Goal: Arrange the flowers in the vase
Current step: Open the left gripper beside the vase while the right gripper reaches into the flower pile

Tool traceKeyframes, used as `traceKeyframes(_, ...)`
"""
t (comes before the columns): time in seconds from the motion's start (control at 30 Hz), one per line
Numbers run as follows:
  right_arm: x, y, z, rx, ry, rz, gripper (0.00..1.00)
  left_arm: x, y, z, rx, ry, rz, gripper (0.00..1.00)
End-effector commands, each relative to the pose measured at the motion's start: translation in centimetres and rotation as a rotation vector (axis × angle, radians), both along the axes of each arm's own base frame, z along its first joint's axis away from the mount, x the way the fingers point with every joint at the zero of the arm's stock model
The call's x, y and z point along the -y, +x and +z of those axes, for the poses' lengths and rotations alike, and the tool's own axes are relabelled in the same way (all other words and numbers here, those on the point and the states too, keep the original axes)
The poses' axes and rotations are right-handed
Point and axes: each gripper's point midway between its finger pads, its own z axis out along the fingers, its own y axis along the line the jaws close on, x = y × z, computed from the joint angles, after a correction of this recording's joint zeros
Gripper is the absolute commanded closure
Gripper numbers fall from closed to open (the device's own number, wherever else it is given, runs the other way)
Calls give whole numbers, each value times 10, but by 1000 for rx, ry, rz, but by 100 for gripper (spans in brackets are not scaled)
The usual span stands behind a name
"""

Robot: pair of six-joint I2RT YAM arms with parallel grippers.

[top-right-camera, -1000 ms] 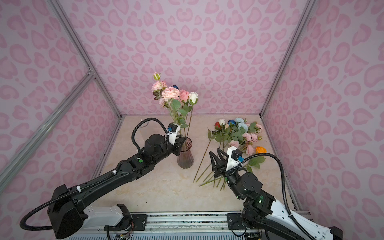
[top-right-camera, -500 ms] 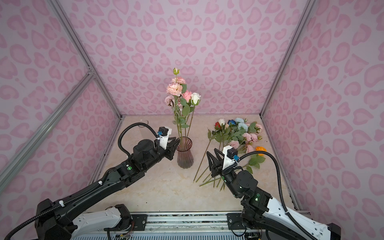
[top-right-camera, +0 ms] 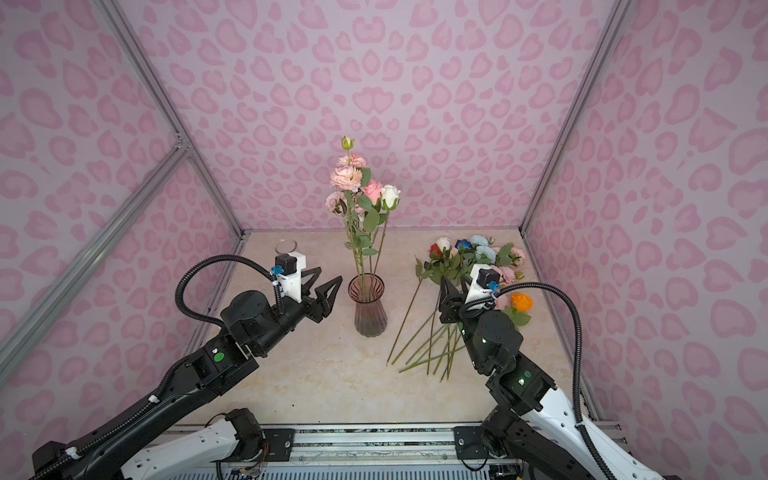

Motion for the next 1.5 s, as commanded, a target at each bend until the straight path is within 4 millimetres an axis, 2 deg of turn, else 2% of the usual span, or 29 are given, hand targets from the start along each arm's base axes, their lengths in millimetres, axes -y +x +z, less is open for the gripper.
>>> traceKeyframes(0.0, 7, 18, -53, -244, 46, 15, 50, -12, 9, 31, 34, -73, 90, 21)
traceKeyframes(0.13, 19, 40, -86, -384, 70, -14, 53, -30, 23, 55, 79, -93, 232, 20)
traceKeyframes(0.2, 25, 49, -97, -433, 37, -48, 54, -40, 29, 53, 80, -89, 298, 18)
traceKeyframes(0.27, 35, 60, -116, -507, 6, -99, 58, -42, 32, 45, 71, -73, 312, 15)
traceKeyframes(0.47, 52, 85, -175, -680, 49, -176, 74, -31, 34, 13, 19, -32, 263, 14)
traceKeyframes(0.57, 64, 89, -198, -748, 41, -229, 76, -23, 36, 2, -25, -59, 236, 14)
traceKeyframes(0.7, 85, 86, -230, -824, 60, -296, 75, -2, 35, -10, -97, -93, 143, 15)
traceKeyframes(0.8, 97, 86, -245, -855, 77, -331, 73, 8, 32, -15, -137, -120, 94, 16)
traceKeyframes(0.87, 98, 87, -256, -888, 91, -327, 73, 8, 32, -16, -153, -134, 92, 16)
traceKeyframes(0.97, 93, 86, -271, -926, 137, -306, 73, 8, 30, -15, -153, -137, 88, 17)
traceKeyframes(1.1, 82, 81, -288, -944, 220, -279, 67, 8, 31, -16, -152, -135, 91, 17)
traceKeyframes(1.2, 72, 82, -296, -959, 269, -244, 66, 8, 31, -17, -155, -136, 89, 17)
traceKeyframes(1.3, 67, 83, -302, -965, 297, -227, 73, 11, 31, -20, -164, -129, 79, 17)
traceKeyframes(1.37, 67, 83, -301, -958, 303, -231, 84, 13, 32, -22, -171, -126, 76, 18)
traceKeyframes(1.47, 69, 83, -296, -939, 301, -233, 86, 13, 31, -22, -172, -126, 71, 18)
